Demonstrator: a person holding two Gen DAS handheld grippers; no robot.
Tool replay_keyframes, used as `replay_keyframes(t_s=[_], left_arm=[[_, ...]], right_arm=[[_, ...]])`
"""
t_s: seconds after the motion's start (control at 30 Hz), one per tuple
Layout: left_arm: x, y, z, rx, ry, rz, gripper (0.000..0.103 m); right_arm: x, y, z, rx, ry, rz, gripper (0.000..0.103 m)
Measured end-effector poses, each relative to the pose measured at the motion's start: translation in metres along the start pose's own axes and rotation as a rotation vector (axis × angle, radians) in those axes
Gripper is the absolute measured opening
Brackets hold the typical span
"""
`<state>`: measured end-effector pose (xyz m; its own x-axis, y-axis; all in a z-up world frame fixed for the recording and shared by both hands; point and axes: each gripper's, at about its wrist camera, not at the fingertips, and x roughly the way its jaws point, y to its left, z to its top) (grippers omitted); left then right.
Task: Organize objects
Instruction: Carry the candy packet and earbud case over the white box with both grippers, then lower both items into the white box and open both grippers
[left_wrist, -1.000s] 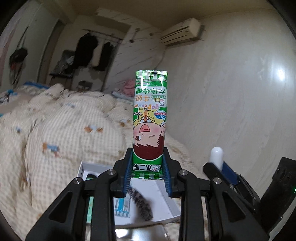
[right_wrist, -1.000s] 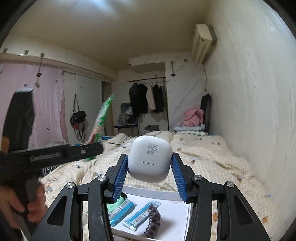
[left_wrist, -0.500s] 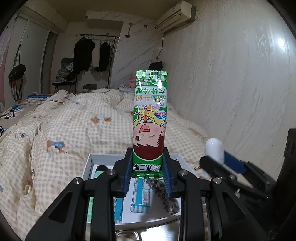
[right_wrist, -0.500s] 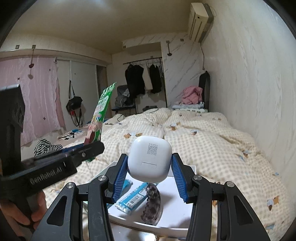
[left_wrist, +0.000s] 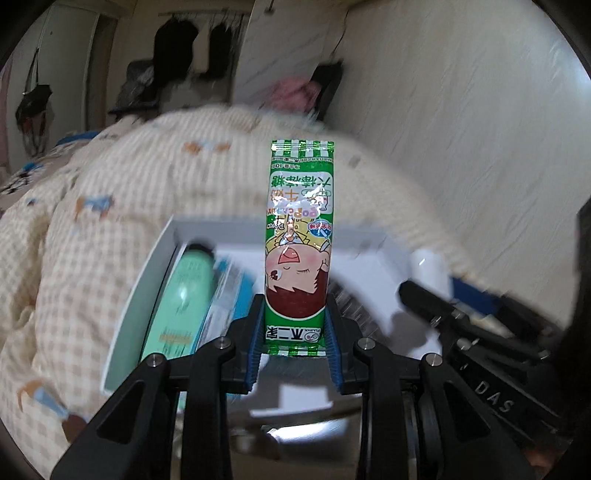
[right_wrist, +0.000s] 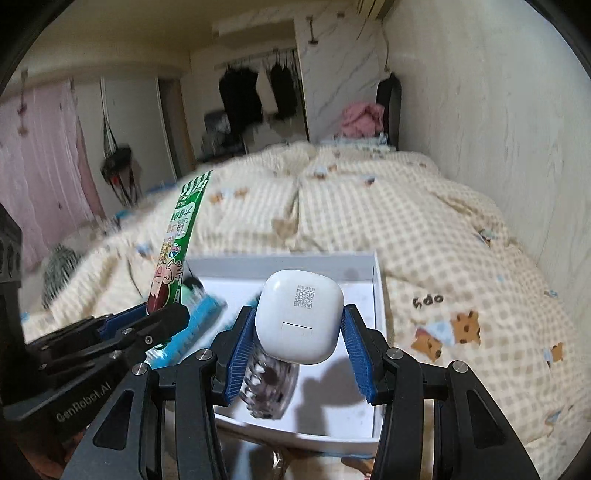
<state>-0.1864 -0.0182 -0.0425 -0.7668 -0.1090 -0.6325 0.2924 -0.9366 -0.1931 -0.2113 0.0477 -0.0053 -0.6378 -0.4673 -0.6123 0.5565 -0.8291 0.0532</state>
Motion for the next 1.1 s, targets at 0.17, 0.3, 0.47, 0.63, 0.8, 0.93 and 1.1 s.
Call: replay_keyframes(t_s=[0.17, 0.3, 0.47, 0.63, 0.8, 0.93, 1.1], left_arm=[[0.021, -0.002, -0.009, 0.011, 0.097, 0.030, 0.031], [0.022, -0.002, -0.011, 0.012, 0.097, 0.029, 0.031], [0.022, -0.002, -0.011, 0.013, 0.098, 0.028, 0.031], [0.022, -0.002, -0.012, 0.012, 0.099, 0.028, 0.031], [0.023, -0.004, -0.014, 0.008, 0.105, 0.038, 0.033], [0.025, 0.002, -0.012, -0.005, 0.114, 0.054, 0.038], [0.021, 0.007, -0.010, -0.030, 0.103, 0.019, 0.040]], right_arm=[[0.014, 0.012, 0.008, -0.039, 0.065, -0.046, 0.047], [0.018, 0.011, 0.008, -0.032, 0.101, -0.052, 0.047], [0.017, 0.006, 0.005, -0.012, 0.116, -0.055, 0.047], [0.022, 0.008, -0.003, -0.029, 0.127, -0.060, 0.048], [0.025, 0.009, -0.010, -0.023, 0.122, -0.051, 0.048], [0.028, 0.007, -0.010, -0.007, 0.112, -0.050, 0.054], [0.022, 0.002, -0.011, 0.011, 0.096, -0.036, 0.057]])
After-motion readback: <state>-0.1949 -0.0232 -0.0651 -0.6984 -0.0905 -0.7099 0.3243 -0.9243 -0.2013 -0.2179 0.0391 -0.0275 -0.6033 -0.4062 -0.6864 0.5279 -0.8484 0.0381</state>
